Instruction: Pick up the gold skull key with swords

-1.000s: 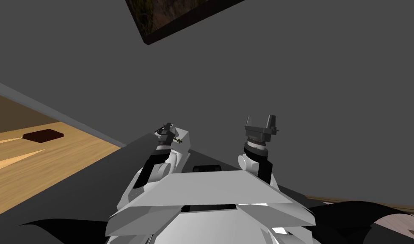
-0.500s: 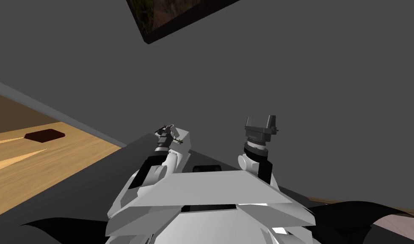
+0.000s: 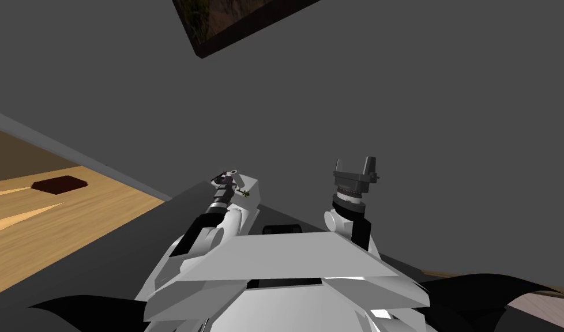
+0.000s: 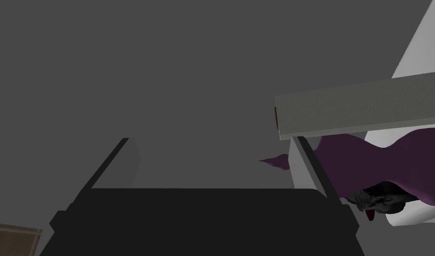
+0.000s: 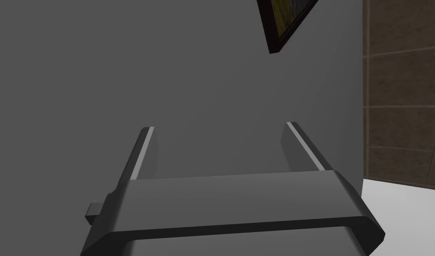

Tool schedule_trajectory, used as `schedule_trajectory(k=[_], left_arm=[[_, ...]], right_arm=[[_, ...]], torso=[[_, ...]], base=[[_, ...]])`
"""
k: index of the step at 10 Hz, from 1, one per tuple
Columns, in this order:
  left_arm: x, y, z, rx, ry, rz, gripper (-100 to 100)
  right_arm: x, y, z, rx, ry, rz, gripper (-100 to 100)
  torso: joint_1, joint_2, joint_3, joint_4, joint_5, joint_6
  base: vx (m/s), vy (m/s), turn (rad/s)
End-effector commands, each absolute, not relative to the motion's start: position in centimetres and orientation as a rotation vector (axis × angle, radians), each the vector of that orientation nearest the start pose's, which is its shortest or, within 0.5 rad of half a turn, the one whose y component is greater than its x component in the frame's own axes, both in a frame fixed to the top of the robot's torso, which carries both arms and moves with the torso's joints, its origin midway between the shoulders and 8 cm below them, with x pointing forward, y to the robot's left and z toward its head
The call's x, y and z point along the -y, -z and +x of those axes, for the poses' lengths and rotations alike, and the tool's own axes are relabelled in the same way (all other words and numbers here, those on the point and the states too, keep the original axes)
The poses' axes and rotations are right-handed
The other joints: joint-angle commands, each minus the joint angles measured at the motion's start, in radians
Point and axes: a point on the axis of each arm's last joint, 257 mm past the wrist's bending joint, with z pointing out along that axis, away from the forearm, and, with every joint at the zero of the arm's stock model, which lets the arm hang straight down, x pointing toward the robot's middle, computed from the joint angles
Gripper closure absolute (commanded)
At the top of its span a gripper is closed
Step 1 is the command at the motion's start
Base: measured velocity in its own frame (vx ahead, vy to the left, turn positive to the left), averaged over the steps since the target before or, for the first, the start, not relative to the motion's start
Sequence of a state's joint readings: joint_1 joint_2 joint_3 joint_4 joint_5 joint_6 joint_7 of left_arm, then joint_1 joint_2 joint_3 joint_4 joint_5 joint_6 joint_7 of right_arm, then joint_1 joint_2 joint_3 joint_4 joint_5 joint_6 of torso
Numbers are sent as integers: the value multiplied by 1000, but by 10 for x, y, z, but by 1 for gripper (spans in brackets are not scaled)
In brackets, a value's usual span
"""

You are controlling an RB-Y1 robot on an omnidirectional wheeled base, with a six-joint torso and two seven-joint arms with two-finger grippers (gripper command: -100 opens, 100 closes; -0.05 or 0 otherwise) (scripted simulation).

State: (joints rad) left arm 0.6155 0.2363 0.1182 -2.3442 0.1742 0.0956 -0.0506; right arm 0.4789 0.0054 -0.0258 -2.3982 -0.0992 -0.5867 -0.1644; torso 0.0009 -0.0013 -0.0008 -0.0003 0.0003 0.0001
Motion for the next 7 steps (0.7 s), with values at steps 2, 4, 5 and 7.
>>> schedule_trajectory(k=[2, 4, 5, 7], left_arm=[[-357, 134, 370, -1189, 957, -1131, -100], [-365, 150, 367, -1220, 924, -1182, -100], [-372, 161, 363, -1241, 898, -1217, -100], [-379, 178, 358, -1278, 860, -1268, -100]], right_arm=[[289, -96, 297, -352, -1550, 574, 0], [289, -96, 297, -352, -1550, 574, 0], [289, -96, 297, -352, -1550, 574, 0], [289, -96, 297, -352, -1550, 574, 0]], torso=[[0, 0, 0, 0, 0, 0], [1, -1, 0, 0, 0, 0], [0, -1, 0, 0, 0, 0], [-1, 0, 0, 0, 0, 0]], base=[[18, 12, -7], [33, 18, -18], [21, 5, -20], [16, 2, -25]])
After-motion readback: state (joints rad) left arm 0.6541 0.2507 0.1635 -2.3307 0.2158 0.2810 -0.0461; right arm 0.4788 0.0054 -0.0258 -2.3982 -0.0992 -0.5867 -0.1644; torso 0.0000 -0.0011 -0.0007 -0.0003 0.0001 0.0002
